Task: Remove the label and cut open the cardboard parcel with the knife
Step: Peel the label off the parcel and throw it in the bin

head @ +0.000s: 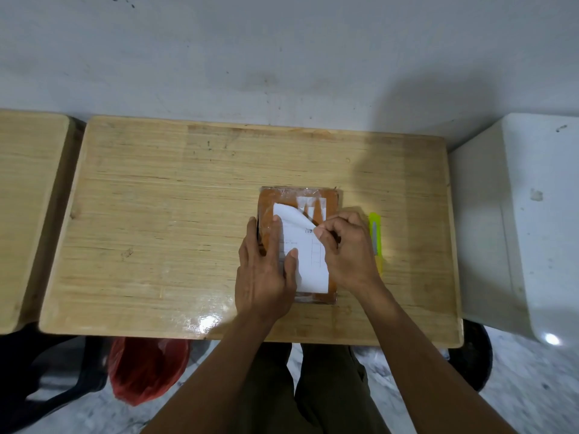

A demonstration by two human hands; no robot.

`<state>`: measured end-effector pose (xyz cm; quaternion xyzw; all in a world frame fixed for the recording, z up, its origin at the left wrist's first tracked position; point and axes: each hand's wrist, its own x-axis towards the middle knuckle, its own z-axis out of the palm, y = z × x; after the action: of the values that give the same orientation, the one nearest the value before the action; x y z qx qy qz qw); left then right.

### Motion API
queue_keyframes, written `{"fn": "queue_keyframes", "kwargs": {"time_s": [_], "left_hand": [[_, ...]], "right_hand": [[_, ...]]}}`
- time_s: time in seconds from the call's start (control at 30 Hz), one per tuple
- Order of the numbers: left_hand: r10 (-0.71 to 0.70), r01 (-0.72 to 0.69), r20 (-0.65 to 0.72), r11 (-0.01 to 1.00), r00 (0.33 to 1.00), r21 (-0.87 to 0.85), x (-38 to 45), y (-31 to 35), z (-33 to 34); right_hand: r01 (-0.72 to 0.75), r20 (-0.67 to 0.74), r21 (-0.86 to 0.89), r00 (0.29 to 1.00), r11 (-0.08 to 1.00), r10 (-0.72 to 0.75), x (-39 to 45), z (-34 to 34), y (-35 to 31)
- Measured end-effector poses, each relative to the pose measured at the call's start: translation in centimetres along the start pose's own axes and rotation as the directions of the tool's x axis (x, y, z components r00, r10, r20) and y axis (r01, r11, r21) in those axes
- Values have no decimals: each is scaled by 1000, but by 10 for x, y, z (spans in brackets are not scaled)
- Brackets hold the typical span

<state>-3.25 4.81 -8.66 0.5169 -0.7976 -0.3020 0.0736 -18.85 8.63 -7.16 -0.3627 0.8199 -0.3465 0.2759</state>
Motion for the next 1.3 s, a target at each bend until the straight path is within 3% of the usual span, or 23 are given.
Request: {"fn": "queue_keyframes", "kwargs": {"time_s": [0.47, 0.8, 0.97, 1.1, 1.3], "left_hand": [[76, -77, -5, 996, 997, -39, -4, -6, 2], [99, -100, -18, 994, 995, -41, -5, -5, 3], [82, -82, -15, 996, 997, -21, -6, -4, 4], [61, -61, -10, 998, 998, -14, -5, -4, 6], [61, -62, -27, 997, 998, -37, -6, -3, 5]], "right_hand": [[-349, 290, 266, 918, 899, 271, 9, -17, -13], [-530, 432, 447, 833, 720, 345, 11, -21, -10], [-508, 471, 482, 837, 714, 278, 6, -27, -7], [-403, 503, 429, 850, 808, 157, 2, -30, -2], [-343, 438, 535, 894, 772, 94, -8, -26, 12]]}}
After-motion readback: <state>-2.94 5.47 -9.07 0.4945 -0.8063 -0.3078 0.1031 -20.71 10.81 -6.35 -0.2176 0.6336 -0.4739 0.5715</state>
